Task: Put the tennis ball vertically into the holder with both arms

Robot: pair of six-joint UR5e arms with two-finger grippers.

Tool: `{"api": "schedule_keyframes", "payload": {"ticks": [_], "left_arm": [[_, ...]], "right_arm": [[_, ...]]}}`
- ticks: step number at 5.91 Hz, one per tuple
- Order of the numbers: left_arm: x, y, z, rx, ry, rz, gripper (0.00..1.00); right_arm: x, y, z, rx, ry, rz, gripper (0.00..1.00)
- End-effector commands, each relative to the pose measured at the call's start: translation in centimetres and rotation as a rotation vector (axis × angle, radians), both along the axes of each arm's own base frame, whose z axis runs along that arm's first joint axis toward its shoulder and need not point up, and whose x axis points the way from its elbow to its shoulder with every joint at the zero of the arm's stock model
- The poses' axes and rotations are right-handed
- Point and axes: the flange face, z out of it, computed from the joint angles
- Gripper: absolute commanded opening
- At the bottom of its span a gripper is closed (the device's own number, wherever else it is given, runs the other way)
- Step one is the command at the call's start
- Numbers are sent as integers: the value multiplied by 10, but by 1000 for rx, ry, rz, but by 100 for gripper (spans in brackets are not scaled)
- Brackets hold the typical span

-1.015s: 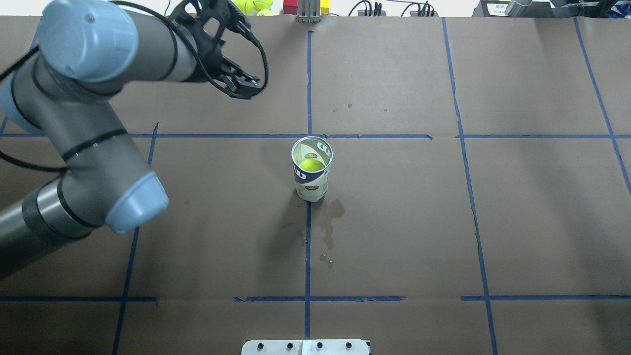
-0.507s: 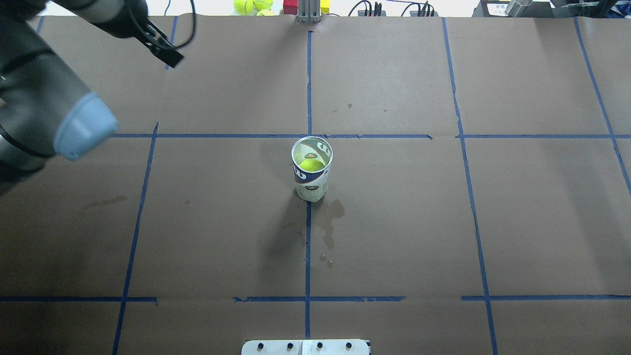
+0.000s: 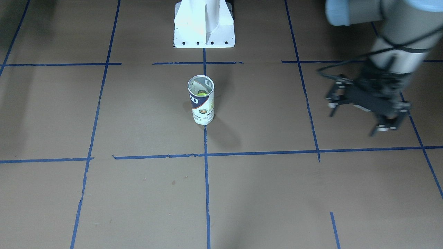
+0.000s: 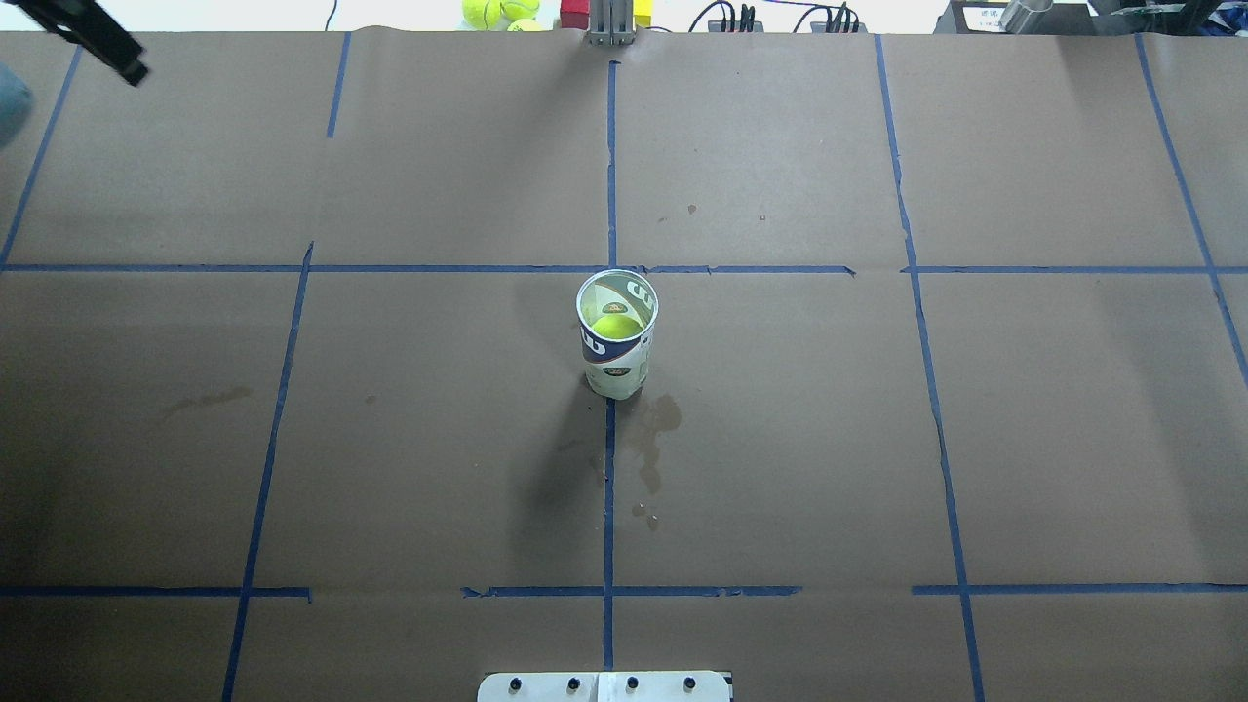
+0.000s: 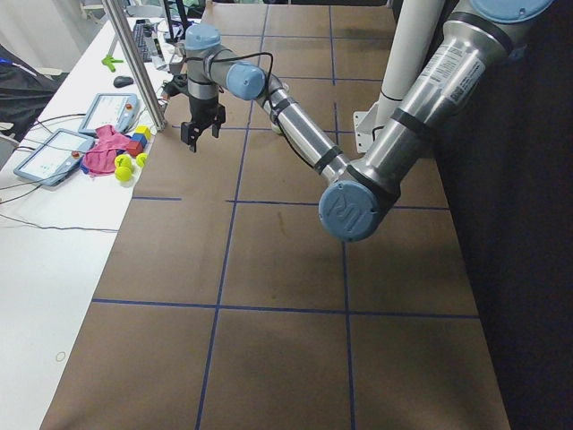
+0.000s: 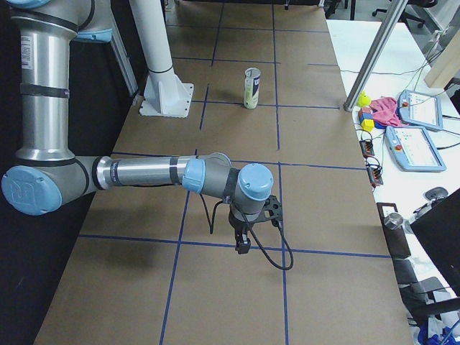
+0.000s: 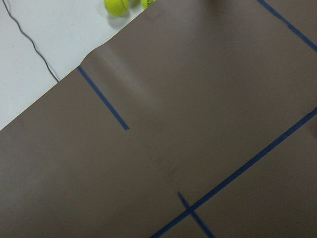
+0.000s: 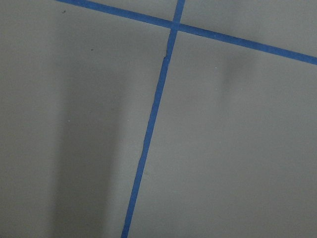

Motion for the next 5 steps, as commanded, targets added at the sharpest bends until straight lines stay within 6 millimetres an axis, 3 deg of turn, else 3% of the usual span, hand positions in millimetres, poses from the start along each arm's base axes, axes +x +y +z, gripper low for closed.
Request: {"api": "schedule_keyframes", "payload": {"ticks": [1,3,4,5], "left_arm": [[-63,-3,95,-178,-31,-89,100],[-87,43,193,-241,-15,-105,100],[-97,85,264,-252,-30,-58,100],[-112,96,281,-287,-30,-77,100]], "right_arm": [[0,0,2,-5,-3,1,100],[0,0,1,-1,-5,0,100],[0,-1,0,1,-5,0,100],[0,-1,0,3,-2,-2,100]]}}
